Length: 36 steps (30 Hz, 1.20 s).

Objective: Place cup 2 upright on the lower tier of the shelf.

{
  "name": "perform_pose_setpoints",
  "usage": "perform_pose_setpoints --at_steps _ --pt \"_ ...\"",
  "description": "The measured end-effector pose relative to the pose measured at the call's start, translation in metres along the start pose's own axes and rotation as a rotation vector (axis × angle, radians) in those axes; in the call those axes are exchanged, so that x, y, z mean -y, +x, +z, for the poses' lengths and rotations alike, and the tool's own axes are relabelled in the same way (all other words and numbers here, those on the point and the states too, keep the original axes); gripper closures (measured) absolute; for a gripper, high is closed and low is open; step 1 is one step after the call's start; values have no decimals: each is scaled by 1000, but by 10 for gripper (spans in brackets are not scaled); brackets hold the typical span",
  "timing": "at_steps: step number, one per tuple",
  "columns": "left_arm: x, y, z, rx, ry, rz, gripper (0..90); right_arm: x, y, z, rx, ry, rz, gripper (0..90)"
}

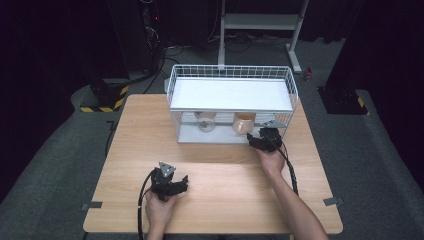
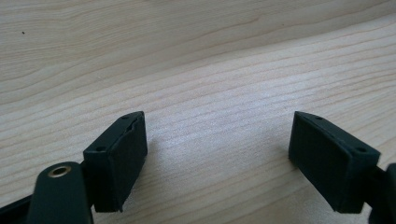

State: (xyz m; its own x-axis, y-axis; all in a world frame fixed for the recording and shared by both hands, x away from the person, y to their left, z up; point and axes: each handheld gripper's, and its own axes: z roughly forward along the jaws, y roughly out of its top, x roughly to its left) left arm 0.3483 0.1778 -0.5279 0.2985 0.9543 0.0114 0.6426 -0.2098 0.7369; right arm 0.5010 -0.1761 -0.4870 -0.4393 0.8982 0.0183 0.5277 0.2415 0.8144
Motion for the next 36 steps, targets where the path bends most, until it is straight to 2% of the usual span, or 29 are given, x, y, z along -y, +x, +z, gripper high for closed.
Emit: perform_pose_setpoints --at_steps 11,14,19,25,30,36 --pt "0 0 0 0 0 0 198 1 -1 -22 -43 -26 6 354" --pt "0 0 0 0 0 0 198 2 -2 -28 -46 -32 14 352" --pt "0 0 0 0 0 0 198 0 -2 -38 -46 -52 -16 349" --pt "0 0 0 0 0 0 198 3 0 -49 -59 -76 -28 350" --pt "0 0 0 0 0 0 198 7 -3 -57 -57 -92 -15 353" --pt "0 0 0 0 0 0 198 9 -5 -64 -57 -105 -22 353"
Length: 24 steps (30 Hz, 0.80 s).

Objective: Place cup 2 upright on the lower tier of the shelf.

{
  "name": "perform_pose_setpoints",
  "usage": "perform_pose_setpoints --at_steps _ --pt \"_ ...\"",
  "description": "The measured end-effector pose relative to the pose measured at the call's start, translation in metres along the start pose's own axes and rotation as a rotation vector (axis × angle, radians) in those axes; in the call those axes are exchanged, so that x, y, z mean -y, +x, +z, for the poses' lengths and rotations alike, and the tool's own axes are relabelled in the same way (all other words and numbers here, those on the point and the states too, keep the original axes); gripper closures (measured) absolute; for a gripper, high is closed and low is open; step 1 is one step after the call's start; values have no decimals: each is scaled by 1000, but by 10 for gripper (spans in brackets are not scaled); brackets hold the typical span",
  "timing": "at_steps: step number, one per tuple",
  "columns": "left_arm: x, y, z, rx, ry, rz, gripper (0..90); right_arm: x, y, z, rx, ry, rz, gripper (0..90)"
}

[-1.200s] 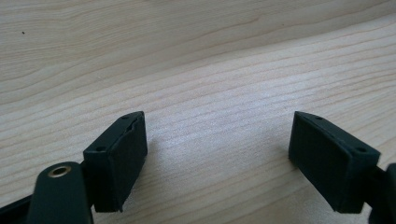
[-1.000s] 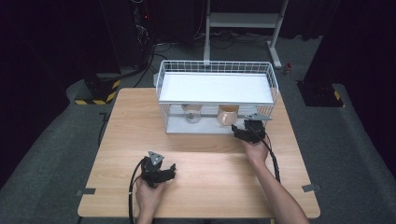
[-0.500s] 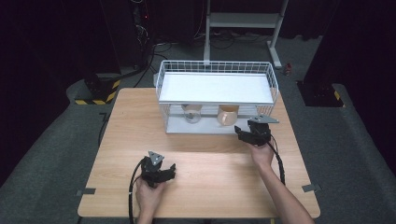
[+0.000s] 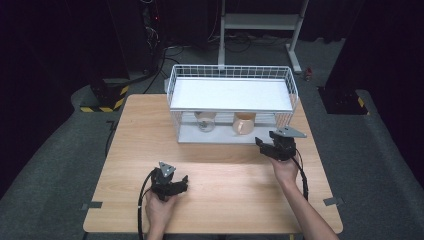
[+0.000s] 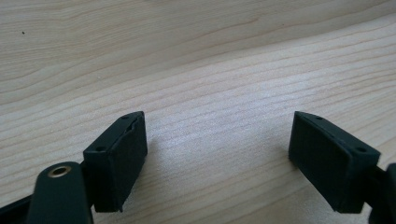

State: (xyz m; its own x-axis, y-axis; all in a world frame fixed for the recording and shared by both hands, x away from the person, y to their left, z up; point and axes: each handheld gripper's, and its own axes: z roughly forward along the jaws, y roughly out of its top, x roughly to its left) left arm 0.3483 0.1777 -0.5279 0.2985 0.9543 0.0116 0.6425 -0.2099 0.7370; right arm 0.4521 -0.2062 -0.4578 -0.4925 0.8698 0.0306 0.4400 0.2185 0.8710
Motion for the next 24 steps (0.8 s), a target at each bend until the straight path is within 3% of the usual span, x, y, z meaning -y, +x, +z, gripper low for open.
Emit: perform_pose_setpoints --at_steps 24 --pt "0 0 0 -3 -4 -6 198 30 -8 -45 -53 -48 42 347"
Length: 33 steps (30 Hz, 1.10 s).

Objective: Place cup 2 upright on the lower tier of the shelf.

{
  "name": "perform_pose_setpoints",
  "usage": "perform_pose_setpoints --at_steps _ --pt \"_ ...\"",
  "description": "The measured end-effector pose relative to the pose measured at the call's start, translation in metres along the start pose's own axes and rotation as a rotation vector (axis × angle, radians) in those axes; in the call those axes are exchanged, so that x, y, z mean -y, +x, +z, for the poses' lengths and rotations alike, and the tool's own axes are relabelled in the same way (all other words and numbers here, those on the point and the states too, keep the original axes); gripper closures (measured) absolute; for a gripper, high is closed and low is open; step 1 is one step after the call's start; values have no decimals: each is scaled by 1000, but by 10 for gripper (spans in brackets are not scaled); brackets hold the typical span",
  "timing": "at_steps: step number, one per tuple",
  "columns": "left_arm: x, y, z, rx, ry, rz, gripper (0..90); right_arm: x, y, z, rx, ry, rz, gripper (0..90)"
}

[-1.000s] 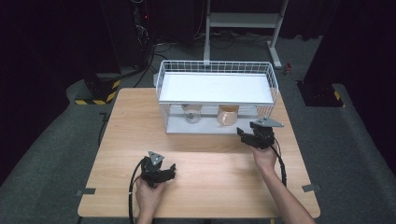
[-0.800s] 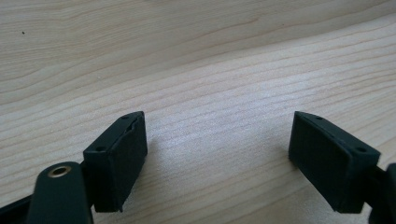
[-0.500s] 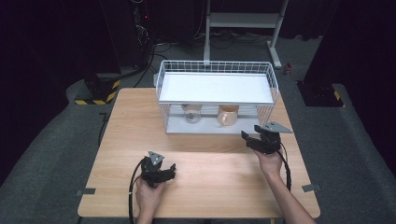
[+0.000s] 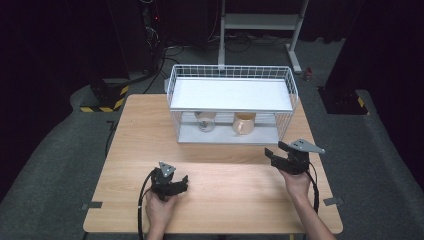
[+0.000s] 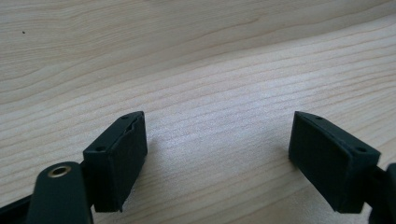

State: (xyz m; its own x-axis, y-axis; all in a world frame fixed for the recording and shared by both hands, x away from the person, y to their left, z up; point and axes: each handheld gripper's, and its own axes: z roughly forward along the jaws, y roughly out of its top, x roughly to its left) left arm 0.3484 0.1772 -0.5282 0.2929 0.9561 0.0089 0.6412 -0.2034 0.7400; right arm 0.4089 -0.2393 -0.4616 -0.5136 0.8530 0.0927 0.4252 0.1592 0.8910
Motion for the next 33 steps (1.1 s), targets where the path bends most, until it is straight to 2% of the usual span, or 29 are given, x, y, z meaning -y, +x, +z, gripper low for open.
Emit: perform_pose_setpoints --at_steps 10,13,19,30,33 --pt "0 0 0 0 0 0 198 10 0 -12 -4 -1 -7 346" --pt "0 0 0 0 0 0 198 14 1 -14 -20 8 13 338" --pt "0 0 0 0 0 0 198 23 -2 -17 -25 29 21 330" --pt "0 0 0 0 1 -1 198 44 -7 -20 14 83 8 326" --pt "0 0 0 0 0 -1 198 51 -9 -16 36 117 3 325"
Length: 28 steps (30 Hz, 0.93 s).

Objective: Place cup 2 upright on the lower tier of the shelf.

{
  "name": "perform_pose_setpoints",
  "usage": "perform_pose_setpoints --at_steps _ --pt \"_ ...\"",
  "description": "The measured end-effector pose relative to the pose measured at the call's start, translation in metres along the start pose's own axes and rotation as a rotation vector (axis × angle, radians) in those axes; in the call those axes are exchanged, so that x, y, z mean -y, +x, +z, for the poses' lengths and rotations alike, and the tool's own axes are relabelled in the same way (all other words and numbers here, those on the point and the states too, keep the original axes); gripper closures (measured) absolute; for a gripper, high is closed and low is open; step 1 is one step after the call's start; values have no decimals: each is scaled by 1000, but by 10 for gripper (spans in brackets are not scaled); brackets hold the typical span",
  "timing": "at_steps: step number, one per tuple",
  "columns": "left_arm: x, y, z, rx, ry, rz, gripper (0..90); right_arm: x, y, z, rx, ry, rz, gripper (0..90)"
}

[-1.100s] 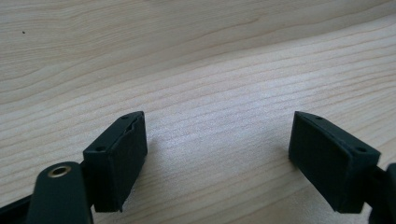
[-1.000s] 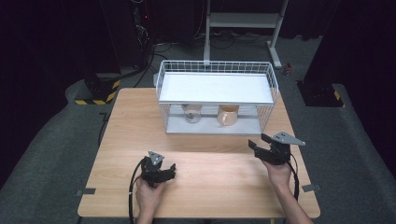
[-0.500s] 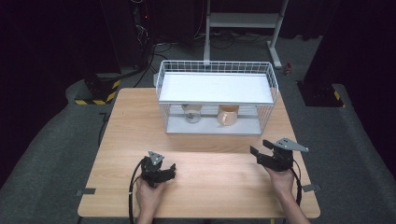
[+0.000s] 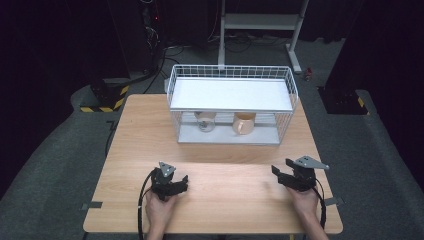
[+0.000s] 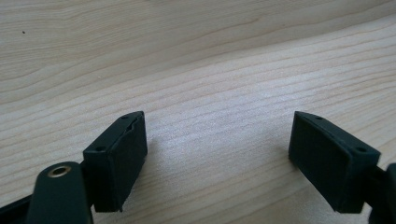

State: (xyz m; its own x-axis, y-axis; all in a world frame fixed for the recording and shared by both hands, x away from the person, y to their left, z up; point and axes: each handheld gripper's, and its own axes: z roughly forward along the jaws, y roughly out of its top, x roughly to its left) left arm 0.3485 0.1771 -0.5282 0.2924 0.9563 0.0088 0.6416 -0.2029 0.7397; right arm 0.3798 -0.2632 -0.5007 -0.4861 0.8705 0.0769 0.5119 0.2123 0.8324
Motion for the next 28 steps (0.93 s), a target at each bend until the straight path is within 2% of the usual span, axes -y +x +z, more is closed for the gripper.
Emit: perform_pose_setpoints --at_steps 5,7,8,11,12,15,17,18,28 --pt "0 0 0 0 0 0 198 7 -4 4 21 36 5 317" --pt "0 0 0 0 0 -1 198 9 -5 5 34 50 -3 315" --pt "0 0 0 0 0 -1 198 11 -6 7 54 73 -20 310" --pt "0 0 0 0 0 0 198 14 -8 9 60 93 -14 305" --pt "0 0 0 -1 0 -1 198 17 -10 11 75 110 -27 301" --pt "0 0 0 -1 0 -1 198 17 -10 11 88 118 -23 298" --pt "0 0 0 -1 0 -1 198 17 -11 12 94 139 -29 292" --pt "0 0 0 -1 0 -1 199 16 -11 16 102 180 -38 263" --pt "0 0 0 -1 0 -1 199 15 -11 16 110 181 -30 262"
